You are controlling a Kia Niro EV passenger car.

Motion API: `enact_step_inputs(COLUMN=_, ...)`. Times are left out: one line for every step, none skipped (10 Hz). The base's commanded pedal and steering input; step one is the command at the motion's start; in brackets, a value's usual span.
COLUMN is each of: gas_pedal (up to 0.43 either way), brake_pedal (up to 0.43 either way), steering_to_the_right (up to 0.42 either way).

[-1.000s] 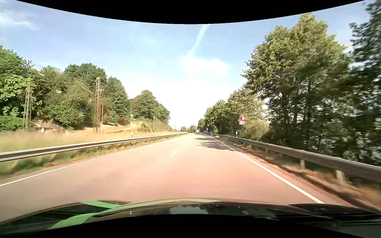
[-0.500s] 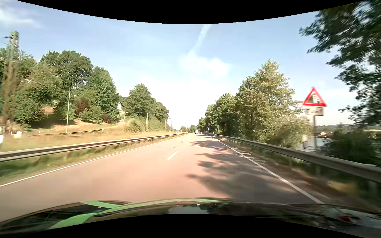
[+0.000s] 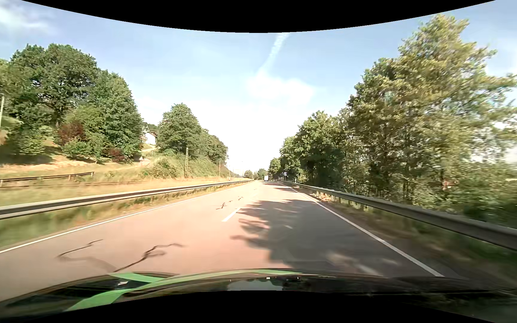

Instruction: Follow the waypoints while adhering to traffic rules and regulations

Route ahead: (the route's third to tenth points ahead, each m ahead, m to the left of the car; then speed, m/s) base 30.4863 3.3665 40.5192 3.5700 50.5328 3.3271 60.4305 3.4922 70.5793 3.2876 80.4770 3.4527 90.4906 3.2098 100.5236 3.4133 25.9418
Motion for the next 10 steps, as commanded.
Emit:
enact_step_inputs(gas_pedal=0.177, brake_pedal=0.0, steering_to_the_right=-0.001)
enact_step_inputs(gas_pedal=0.177, brake_pedal=0.0, steering_to_the_right=-0.001)
enact_step_inputs(gas_pedal=0.177, brake_pedal=0.0, steering_to_the_right=-0.001)
enact_step_inputs(gas_pedal=0.177, brake_pedal=0.0, steering_to_the_right=-0.001)
enact_step_inputs(gas_pedal=0.177, brake_pedal=0.0, steering_to_the_right=-0.002)
enact_step_inputs(gas_pedal=0.177, brake_pedal=0.0, steering_to_the_right=-0.002)
enact_step_inputs(gas_pedal=0.177, brake_pedal=0.0, steering_to_the_right=-0.001)
enact_step_inputs(gas_pedal=0.177, brake_pedal=0.0, steering_to_the_right=-0.001)
enact_step_inputs(gas_pedal=0.177, brake_pedal=0.0, steering_to_the_right=-0.002)
enact_step_inputs(gas_pedal=0.177, brake_pedal=0.0, steering_to_the_right=-0.002)
